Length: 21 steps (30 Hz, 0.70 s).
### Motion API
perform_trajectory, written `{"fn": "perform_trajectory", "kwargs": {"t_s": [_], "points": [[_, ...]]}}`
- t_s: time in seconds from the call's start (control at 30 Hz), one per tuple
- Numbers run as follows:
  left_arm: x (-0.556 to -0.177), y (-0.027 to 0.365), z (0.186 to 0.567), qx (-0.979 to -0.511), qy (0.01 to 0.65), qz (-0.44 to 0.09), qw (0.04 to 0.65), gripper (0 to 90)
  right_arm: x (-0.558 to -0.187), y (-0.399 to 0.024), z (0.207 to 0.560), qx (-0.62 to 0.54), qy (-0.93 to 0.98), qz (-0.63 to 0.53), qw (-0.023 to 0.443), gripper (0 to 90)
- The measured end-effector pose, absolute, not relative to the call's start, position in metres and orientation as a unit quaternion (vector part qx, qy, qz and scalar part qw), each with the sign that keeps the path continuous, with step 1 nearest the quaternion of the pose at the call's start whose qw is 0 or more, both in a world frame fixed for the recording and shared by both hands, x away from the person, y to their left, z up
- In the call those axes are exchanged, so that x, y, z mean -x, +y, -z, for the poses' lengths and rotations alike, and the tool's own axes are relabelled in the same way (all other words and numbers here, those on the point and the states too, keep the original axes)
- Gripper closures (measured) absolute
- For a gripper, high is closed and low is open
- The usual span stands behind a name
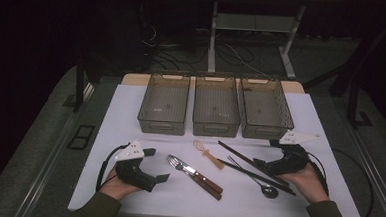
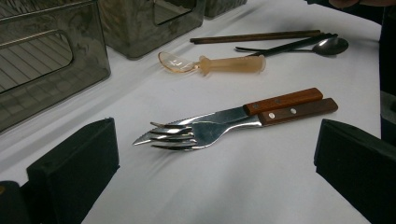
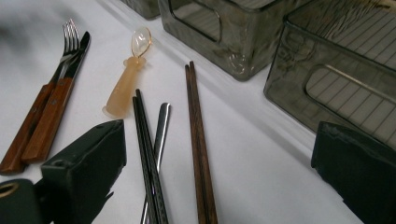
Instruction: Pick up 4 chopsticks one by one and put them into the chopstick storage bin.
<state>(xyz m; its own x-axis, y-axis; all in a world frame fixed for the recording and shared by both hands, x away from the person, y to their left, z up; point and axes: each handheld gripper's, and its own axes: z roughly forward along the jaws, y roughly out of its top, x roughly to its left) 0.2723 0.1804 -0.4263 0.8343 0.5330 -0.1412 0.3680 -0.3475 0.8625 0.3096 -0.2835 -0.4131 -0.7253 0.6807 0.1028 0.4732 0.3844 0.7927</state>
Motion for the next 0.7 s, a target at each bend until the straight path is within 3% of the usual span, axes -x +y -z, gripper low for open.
{"fn": "perform_trajectory", "kwargs": {"t_s": [0.07, 0.37, 0.4, 0.53, 0.7], "points": [[-0.271, 0.180, 0.426, -0.817, 0.275, -0.082, 0.500, 0.0, -0.309, -0.284, 0.414, -0.346, 0.828, -0.425, 0.119, 7.5], [-0.269, 0.179, 0.425, -0.819, 0.268, -0.080, 0.501, 0.0, -0.308, -0.289, 0.417, -0.344, 0.845, -0.398, 0.099, 37.2], [-0.270, 0.179, 0.425, -0.819, 0.269, -0.080, 0.501, 0.0, -0.308, -0.289, 0.417, -0.344, 0.845, -0.398, 0.099, 37.2], [-0.270, 0.178, 0.425, -0.817, 0.270, -0.078, 0.504, 0.0, -0.310, -0.290, 0.421, -0.340, 0.857, -0.377, 0.092, 56.7], [-0.269, 0.178, 0.425, -0.817, 0.268, -0.077, 0.504, 0.0, -0.311, -0.291, 0.427, -0.337, 0.869, -0.351, 0.087, 68.5]]}}
